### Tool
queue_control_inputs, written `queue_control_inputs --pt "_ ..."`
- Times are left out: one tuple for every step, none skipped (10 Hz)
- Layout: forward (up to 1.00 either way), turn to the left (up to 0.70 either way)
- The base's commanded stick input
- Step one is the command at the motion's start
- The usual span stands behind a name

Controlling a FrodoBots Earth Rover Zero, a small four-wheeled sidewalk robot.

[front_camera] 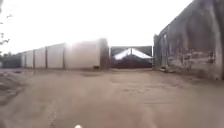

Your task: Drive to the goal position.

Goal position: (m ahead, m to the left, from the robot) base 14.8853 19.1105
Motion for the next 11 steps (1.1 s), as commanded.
queue_control_inputs --pt "1.00 0.42" --pt "1.00 0.42" --pt "1.00 0.42" --pt "1.00 0.42" --pt "1.00 0.02" --pt "1.00 0.02" --pt "1.00 0.02" --pt "1.00 0.02" --pt "1.00 0.02" --pt "1.00 0.02" --pt "1.00 0.02"
